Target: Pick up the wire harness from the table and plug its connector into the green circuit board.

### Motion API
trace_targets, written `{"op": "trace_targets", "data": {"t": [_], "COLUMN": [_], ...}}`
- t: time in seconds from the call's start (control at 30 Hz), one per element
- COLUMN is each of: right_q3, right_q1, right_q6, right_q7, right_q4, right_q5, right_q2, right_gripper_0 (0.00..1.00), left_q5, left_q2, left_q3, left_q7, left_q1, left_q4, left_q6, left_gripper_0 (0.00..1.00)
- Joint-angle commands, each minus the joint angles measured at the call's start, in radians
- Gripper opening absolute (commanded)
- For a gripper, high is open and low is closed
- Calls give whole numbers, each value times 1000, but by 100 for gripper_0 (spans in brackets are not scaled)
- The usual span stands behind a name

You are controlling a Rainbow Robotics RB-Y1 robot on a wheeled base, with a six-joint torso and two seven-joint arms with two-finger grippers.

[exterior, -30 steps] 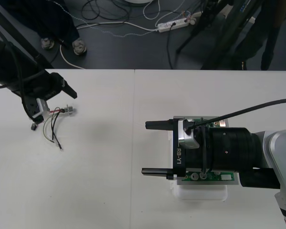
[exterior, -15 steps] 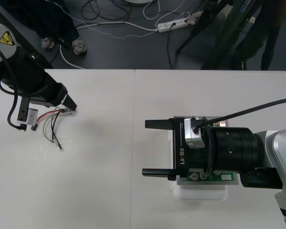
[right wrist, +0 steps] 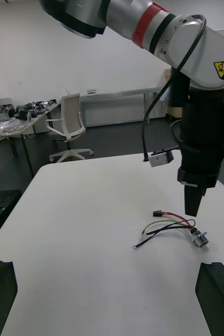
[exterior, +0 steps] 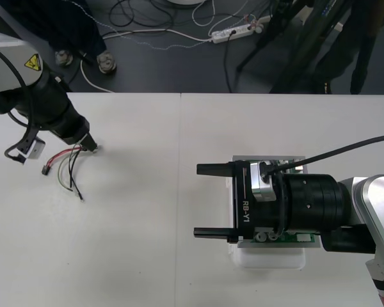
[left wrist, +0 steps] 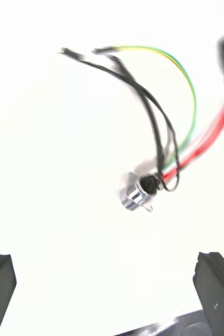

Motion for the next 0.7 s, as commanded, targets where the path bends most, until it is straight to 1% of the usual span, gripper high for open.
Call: {"op": "trace_targets", "data": {"t": [0.03, 0.23, 0.33, 0.57, 0.7], "right_q3": [-32, -32, -32, -34, -35], "right_q1": [-15, -17, -18, -17, -18], "right_q6": [-26, -26, -28, -26, -26], "right_q7": [72, 95, 101, 111, 117], "right_q4": [9, 9, 9, 9, 9], "right_q5": [-15, -15, -15, -15, -15], "right_q2": [19, 19, 19, 19, 19], "right_gripper_0": [100, 100, 100, 100, 100], "left_q5": [-26, -49, -78, -149, -224], "left_q2": [-63, -109, -127, -166, -187], "left_q3": [-26, -68, -98, -122, -127], "left_q7": [-172, -278, -298, -313, -332], "left_q1": [-58, -58, -60, -58, -58], "left_q4": [64, 105, 110, 128, 127], "left_q6": [76, 125, 154, 160, 160], "left_gripper_0": [100, 100, 100, 100, 100]}}
